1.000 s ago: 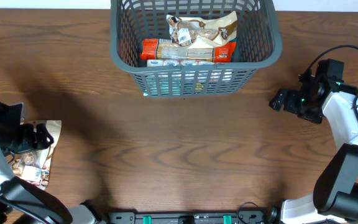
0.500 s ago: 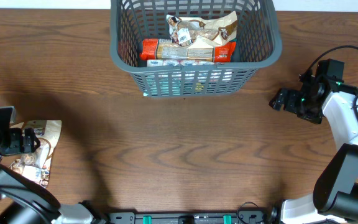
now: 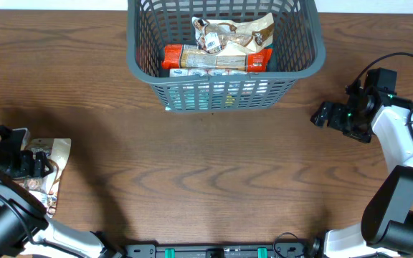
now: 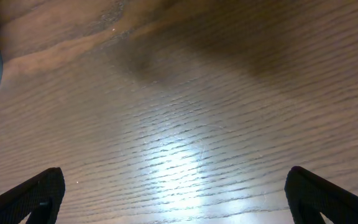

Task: Pack container
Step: 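Grasp the second PanTree pouch with the left gripper and lift it, then carry the pouch over the basket and release it inside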

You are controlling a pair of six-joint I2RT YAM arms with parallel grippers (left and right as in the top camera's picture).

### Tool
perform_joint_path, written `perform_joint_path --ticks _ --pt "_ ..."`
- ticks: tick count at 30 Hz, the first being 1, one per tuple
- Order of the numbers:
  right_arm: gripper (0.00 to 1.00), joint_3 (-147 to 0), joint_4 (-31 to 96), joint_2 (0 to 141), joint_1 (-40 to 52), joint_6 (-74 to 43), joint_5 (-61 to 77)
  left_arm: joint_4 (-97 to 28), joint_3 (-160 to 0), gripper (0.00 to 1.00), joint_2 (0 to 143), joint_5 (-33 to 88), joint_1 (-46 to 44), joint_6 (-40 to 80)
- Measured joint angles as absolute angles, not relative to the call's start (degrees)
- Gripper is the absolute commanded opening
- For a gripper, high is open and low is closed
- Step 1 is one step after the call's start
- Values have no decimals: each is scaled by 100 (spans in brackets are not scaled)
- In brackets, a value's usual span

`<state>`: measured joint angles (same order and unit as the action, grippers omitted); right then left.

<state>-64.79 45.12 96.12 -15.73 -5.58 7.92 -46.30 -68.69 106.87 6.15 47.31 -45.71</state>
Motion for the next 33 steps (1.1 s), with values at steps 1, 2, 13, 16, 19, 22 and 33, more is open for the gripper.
perform_joint_path --ticks 1,2,13,16,19,22,33 --pt "99 -6479 4512 9612 -1573 -565 792 -4619 -6869 87 10713 580 4711 -4567" --pt "99 -6479 4512 9612 -1573 -567 792 -4606 -6869 86 10726 561 4694 -4582" --pt "99 -6479 4534 9612 -1573 -589 792 -4359 -6637 77 10761 412 4185 -4633" --pt "99 -6479 4593 9612 -1573 -591 794 -4163 -6392 77 10746 390 4086 -4635" --pt "99 -6479 4646 9612 -1573 -591 792 -4049 -6278 73 10676 412 4038 -4635" --pt "99 -6479 4713 9612 -1573 -589 792 -4012 -6224 66 10632 440 4038 -4624" --pt "99 -6479 4775 9612 -1573 -589 792 -4025 -6235 6 10595 473 3800 -4289"
